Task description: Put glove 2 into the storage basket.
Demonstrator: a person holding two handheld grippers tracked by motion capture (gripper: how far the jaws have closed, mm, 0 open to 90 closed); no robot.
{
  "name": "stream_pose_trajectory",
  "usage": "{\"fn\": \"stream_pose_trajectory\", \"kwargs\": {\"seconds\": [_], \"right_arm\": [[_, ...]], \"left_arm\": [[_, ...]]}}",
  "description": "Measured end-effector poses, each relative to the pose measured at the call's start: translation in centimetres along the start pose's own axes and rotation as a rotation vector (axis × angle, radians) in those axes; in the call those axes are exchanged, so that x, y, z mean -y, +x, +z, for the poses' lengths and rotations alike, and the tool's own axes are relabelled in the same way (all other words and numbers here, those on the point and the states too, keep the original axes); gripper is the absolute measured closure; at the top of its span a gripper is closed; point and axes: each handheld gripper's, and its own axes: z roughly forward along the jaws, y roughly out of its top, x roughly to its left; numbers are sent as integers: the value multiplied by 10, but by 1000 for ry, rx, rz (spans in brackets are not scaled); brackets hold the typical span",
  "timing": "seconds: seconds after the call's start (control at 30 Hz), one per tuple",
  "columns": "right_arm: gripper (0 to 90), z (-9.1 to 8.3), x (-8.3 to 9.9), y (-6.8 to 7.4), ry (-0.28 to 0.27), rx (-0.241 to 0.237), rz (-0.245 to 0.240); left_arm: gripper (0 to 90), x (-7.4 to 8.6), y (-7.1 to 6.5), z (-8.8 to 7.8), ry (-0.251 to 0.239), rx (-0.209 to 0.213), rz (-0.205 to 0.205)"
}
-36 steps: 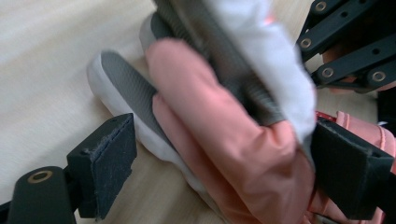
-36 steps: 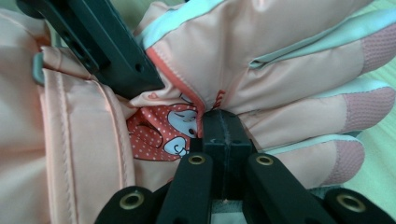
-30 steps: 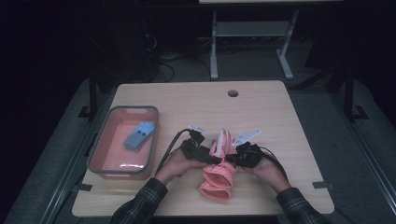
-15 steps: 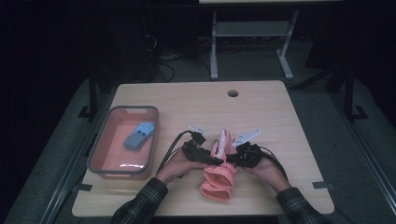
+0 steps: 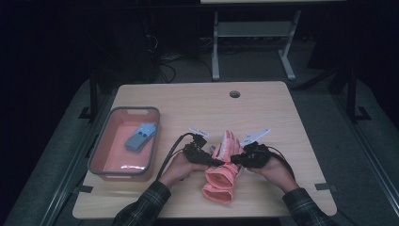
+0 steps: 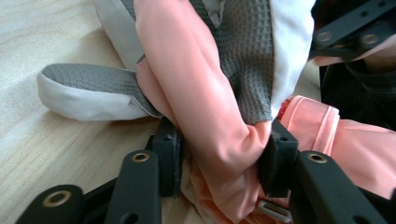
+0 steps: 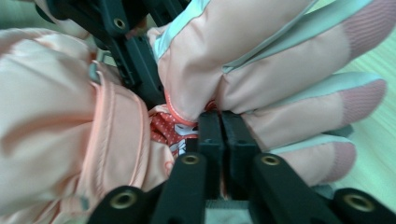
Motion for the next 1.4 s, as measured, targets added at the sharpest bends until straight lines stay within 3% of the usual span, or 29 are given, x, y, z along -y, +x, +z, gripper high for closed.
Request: {"fn": "stream_pose_trajectory", "kwargs": {"seconds": [0.17,0.3,0.4,0.53,0.7,0.87,0.97,1.4], "right_arm": [[554,-24,11,-6,-89,67,42],[390,-36,31,-24,-127,178,111],[352,-32,45,-39,-113,245,173],[312,-25,53,-50,-58,295,208],[245,-17,55,-54,-27,387,200],[211,-14,56,-55,-49,372,233],[166,-12,61,-55,-90,377,227],[160,-12,61,-55,-90,381,220]], "left_arm": [[618,-3,-7,-5,-4,-16,7],[621,-5,-12,-12,-9,-34,18],[624,-7,-14,-22,-24,-47,28],[625,-10,-18,-35,-52,-67,43],[624,-13,-25,-51,-73,-106,64],[624,-16,-30,-68,-80,-150,78],[623,-19,-33,-84,-90,-175,90],[619,-25,-44,-155,-158,-222,77]]}}
